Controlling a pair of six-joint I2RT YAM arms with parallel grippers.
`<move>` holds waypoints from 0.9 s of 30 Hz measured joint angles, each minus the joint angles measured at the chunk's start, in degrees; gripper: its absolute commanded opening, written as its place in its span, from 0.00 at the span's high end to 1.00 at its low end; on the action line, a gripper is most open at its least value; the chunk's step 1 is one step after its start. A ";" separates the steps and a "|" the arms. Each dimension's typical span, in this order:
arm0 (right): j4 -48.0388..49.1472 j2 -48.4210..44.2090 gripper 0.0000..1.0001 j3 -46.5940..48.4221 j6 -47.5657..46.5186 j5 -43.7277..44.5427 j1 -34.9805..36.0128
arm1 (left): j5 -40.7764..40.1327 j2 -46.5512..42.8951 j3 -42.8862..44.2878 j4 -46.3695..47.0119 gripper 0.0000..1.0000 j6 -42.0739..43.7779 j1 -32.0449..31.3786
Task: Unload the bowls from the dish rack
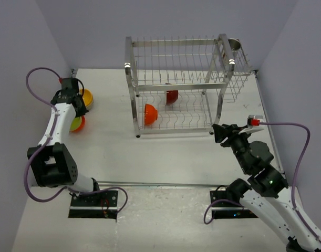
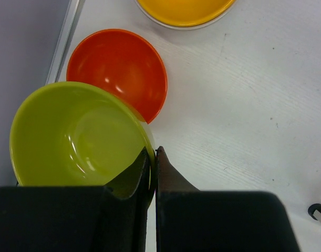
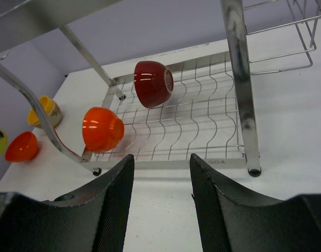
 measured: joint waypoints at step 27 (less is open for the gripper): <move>0.22 -2.23 0.52 -0.02 -0.02 -1.44 0.70 | -0.24 14.43 2.27 5.09 1.00 -0.04 1.07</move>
